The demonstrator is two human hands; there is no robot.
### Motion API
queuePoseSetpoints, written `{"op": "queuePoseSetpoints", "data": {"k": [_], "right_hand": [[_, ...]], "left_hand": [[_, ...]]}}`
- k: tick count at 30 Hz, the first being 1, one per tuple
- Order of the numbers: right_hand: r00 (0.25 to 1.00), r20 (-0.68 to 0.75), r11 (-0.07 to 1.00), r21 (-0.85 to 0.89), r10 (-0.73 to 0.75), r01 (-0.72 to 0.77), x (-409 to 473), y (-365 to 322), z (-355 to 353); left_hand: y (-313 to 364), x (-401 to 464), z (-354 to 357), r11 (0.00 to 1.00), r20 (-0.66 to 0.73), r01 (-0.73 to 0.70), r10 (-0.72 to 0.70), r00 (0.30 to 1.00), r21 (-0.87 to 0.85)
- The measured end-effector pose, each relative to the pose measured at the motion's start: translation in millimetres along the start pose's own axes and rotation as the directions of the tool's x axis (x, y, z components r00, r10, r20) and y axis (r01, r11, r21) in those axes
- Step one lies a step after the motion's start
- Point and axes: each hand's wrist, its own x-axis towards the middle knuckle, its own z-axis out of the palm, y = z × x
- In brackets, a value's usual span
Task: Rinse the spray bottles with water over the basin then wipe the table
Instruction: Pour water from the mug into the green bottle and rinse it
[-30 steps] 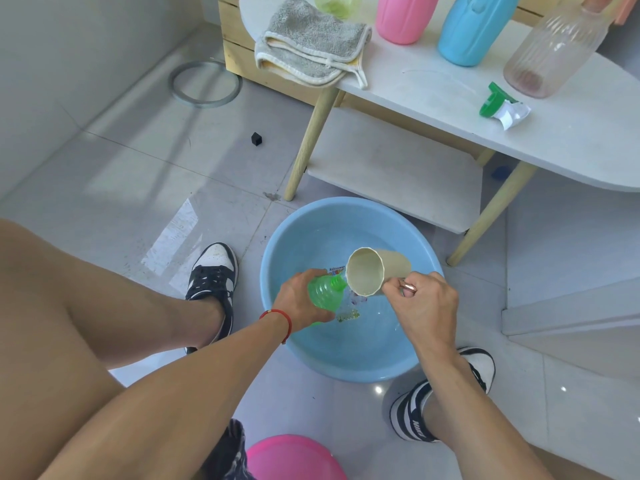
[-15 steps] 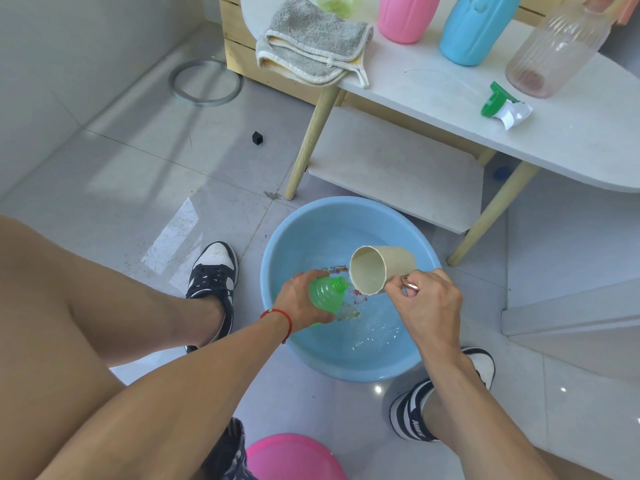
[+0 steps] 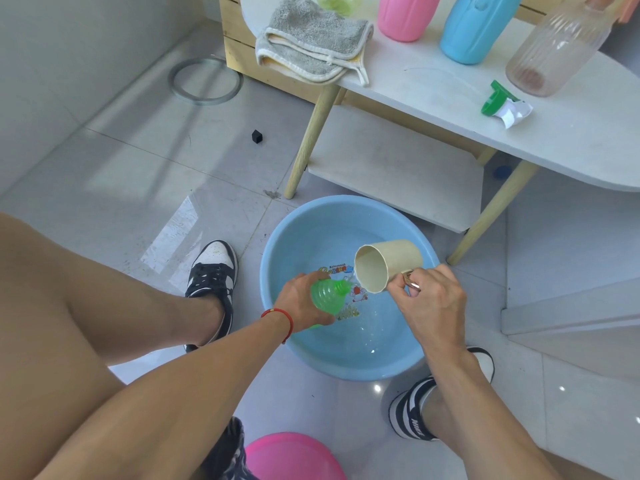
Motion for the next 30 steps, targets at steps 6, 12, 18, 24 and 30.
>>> {"op": "queuePoseSetpoints", "data": {"k": [6, 12, 18, 24, 30], "right_hand": [[0.999, -0.013, 0.999, -0.016, -0.039, 0.039, -1.5, 2.3, 0.5], [0.998, -0.018, 0.997, -0.028, -0.066, 0.065, -0.6, 3.7, 0.4], [0.991, -0.022, 0.989, -0.066, -0.134, 0.132, -0.5, 4.4, 0.3], [0.981, -0.032, 0.979, -0.073, -0.192, 0.189, 0.2, 4.2, -0.7], [0.968, -0.043, 0.965, -0.095, -0.248, 0.243, -0.6, 3.5, 1.1]], "left_hand": [[1.4, 0.5, 0.0, 1.0, 0.004, 0.013, -0.013, 1.0, 0.008], [2.0, 0.7, 1.0, 0.999, 0.01, 0.016, -0.017, 1.0, 0.034], [3.0, -0.1, 0.4, 0.999, 0.017, 0.015, -0.016, 1.0, 0.04], [4.0, -0.9, 0.0, 0.999, 0.027, 0.016, -0.017, 0.999, 0.038], [4.4, -1.2, 0.1, 0.999, 0.026, 0.016, -0.016, 1.0, 0.03]]}}
